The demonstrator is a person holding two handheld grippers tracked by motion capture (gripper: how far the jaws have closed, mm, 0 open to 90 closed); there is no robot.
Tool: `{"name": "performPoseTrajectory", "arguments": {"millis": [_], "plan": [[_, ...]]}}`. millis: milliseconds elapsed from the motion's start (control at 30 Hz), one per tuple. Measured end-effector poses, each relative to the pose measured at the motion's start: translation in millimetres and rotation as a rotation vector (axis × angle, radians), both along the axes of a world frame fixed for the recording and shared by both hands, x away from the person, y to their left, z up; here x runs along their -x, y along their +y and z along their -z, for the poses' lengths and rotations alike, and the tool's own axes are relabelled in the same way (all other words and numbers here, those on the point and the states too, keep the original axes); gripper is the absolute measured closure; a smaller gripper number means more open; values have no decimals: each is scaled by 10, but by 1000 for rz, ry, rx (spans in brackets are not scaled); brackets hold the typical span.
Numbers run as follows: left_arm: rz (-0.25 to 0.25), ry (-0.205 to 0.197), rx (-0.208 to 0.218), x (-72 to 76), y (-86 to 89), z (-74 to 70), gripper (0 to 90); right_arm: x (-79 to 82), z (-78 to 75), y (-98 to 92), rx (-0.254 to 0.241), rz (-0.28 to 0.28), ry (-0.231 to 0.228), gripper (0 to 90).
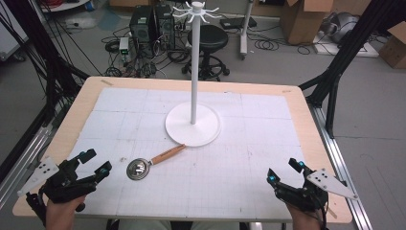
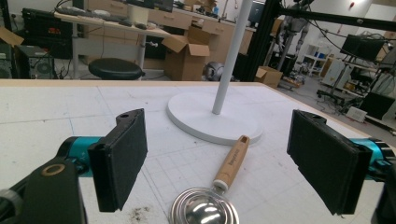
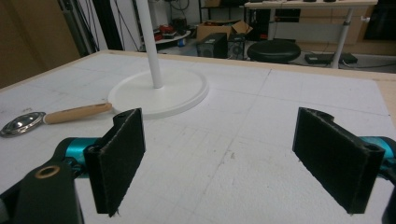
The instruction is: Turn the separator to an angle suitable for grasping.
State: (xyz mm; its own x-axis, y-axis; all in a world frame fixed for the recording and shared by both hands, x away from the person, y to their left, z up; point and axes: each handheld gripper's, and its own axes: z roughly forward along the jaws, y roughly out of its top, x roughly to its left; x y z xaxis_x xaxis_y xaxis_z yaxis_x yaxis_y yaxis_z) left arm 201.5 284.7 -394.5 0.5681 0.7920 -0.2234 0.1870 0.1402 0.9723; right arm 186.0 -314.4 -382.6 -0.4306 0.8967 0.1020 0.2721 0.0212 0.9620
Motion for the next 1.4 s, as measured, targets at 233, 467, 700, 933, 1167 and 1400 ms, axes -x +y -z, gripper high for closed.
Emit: {"name": "performPoseTrajectory", "arguments": {"millis": [233,467,700,933,1167,1400], "plan": [[-2,7,23,-86,10,6,251,7,24,-46,-12,12,11,156],[-5,32,11,-218,-33,20,322,63,8,-59,-7,21,2,156],[123,88,-99,-426,-142,68,833,14,27,25,23,9,20,162],[134,160,-191,-737,-291,177,896,-36,64,84,58,0,43,164],[188,226,-259,-969,-499,294,896,28,86,31,58,30,57,172],[253,325,-434,-1221,-790,462,896,117,108,-32,61,60,72,174]]}}
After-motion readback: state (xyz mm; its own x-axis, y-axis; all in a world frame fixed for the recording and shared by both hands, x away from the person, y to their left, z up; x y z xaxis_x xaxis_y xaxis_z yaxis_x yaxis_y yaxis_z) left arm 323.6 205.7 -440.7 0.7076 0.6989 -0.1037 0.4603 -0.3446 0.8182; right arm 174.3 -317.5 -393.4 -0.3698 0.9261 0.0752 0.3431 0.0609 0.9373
